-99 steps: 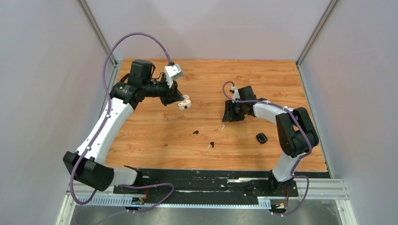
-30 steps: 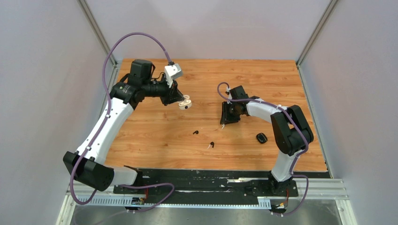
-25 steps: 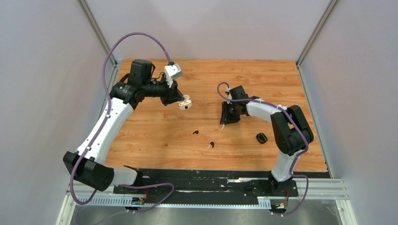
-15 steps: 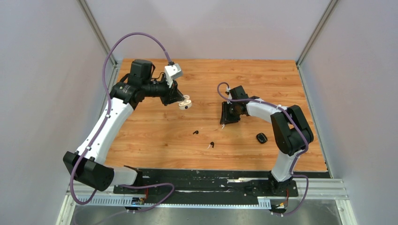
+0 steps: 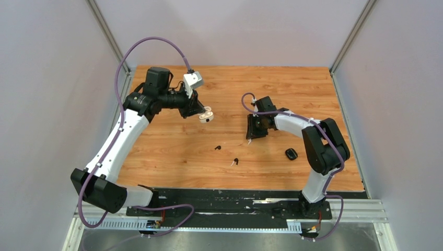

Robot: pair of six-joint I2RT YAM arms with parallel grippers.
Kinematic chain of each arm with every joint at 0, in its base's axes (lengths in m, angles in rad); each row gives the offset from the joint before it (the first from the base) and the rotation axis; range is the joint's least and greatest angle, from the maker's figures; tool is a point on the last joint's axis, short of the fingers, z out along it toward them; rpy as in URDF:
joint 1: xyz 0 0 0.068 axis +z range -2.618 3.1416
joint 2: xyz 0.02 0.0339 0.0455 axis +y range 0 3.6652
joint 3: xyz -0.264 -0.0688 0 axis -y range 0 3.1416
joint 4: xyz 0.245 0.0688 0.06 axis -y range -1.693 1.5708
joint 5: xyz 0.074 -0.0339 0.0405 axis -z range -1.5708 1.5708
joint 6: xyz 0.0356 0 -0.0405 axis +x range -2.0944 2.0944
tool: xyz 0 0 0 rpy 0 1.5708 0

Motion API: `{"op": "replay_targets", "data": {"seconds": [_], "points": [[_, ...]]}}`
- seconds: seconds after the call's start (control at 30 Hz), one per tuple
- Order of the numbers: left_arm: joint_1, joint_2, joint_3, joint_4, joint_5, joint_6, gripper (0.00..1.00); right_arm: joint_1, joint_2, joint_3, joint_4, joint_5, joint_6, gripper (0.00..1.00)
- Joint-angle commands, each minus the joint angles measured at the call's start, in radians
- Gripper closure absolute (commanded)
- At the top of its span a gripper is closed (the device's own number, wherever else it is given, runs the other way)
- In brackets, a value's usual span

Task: Insert the wireless bluetooth earbuds into the charging case
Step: Adjust the earbud at the center of the board, then pick up the earbud from the center of the board.

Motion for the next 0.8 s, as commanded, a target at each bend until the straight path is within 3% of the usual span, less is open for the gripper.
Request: {"op": "replay_targets", "data": {"seconds": [0.0,0.43,0.77], "points": [[0.004,-0.022,0.003,0.037,0.021,-0.018,1.0,0.015,-0.003,-0.015,-0.031,0.03,-0.028,0.66],[0.004,-0.026,-0.005,0.042,0.024,-0.015,1.0,0.021,-0.048,-0.029,-0.052,0.046,-0.033,0.64],[0.004,-0.031,-0.009,0.042,0.024,-0.017,1.0,0.021,-0.019,-0.021,-0.034,0.035,-0.033,0.68]]}}
